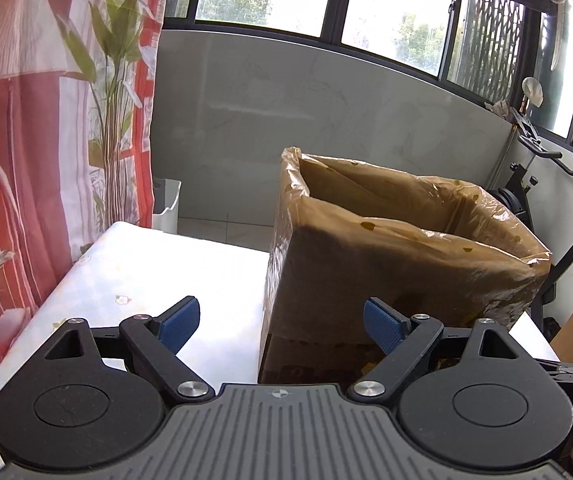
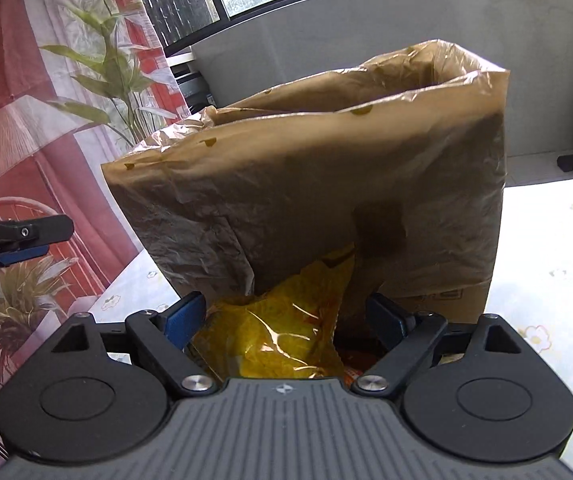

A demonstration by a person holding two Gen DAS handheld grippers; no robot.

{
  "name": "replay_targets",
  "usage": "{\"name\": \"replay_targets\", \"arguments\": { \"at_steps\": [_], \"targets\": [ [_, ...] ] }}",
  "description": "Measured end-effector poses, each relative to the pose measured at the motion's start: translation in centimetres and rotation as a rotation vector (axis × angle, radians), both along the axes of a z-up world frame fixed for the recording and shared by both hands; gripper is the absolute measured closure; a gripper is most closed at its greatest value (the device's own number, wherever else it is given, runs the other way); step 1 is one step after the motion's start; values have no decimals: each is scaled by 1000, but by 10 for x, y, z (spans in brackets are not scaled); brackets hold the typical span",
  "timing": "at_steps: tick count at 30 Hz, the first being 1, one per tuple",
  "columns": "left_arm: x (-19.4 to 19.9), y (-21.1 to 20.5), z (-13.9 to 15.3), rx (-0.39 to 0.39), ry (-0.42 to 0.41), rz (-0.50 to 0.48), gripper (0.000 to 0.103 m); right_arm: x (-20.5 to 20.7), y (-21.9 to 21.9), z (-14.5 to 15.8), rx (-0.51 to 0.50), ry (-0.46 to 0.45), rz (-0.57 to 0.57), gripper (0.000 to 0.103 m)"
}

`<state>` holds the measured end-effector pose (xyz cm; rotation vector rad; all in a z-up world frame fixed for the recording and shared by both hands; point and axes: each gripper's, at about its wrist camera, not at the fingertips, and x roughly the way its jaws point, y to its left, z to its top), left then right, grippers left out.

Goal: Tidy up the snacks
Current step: 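Grasp the yellow chip bag with the right tool while the left tool grasps an orange bag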

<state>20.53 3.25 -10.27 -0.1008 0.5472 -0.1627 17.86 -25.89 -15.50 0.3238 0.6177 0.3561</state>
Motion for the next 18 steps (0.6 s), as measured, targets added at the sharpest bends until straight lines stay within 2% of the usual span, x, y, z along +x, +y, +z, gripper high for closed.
{"name": "replay_targets", "arguments": {
  "at_steps": [4, 5, 6, 7, 12, 14, 18],
  "targets": [
    [-3, 6, -13, -12, 39, 9, 18, 2, -2, -8, 85, 52, 45, 13],
    [-3, 7, -15, -18, 46, 11, 18, 1, -3, -9, 95, 52, 51, 16],
    [-4, 8, -16, -23, 50, 11, 18, -1, -4, -9, 104, 43, 54, 26],
    [-5, 8, -17, -28, 53, 11, 18, -3, -5, -8, 112, 31, 54, 27],
    [-7, 2, -22, -36, 57, -7, 18, -13, -8, 0, 110, -10, 50, 38],
    [-8, -4, -26, -37, 64, -16, 18, -19, -10, 5, 109, -35, 48, 39],
    [-9, -18, -37, -39, 88, -46, 18, -35, -14, 17, 26, -96, 46, 39]
  ]
}}
